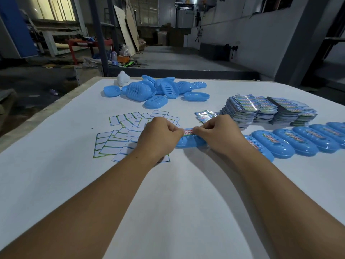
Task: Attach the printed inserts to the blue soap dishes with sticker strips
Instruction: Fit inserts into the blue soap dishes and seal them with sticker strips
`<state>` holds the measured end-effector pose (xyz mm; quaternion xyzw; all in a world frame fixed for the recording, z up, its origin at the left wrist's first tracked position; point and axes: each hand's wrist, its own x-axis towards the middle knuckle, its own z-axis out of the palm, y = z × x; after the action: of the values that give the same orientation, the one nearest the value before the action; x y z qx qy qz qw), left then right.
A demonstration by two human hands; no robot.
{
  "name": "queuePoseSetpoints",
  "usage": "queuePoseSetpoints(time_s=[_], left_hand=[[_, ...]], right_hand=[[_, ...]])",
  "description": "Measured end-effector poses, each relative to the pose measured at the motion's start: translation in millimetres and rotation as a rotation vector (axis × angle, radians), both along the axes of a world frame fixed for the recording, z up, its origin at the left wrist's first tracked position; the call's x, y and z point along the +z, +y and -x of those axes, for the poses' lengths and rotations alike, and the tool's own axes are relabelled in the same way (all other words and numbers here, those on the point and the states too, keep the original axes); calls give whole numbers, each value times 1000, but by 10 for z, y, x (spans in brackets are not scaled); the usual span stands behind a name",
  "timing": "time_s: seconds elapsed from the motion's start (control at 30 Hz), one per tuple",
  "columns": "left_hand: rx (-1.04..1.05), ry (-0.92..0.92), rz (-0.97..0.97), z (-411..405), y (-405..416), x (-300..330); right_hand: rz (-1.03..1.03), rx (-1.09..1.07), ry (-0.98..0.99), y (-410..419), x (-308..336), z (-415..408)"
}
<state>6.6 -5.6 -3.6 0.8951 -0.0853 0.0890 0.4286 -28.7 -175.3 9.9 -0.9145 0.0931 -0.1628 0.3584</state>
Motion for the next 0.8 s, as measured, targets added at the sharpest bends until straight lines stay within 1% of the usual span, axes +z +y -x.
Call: queuePoseSetpoints(time_s=[0.33, 0.5, 0.7, 0.8], left_hand=[[45, -45, -96, 22, -31, -1], [86, -63, -183, 44, -69, 23], [130, -112, -251, 45, -123, 30], [131, -113, -264, 32, -135, 24]], right_hand=[[29, -20, 13, 28, 3, -20], [163, -54, -6, 80, 6, -27], [303, -151, -1, 163, 29, -82], [341, -160, -10, 171, 33, -109]])
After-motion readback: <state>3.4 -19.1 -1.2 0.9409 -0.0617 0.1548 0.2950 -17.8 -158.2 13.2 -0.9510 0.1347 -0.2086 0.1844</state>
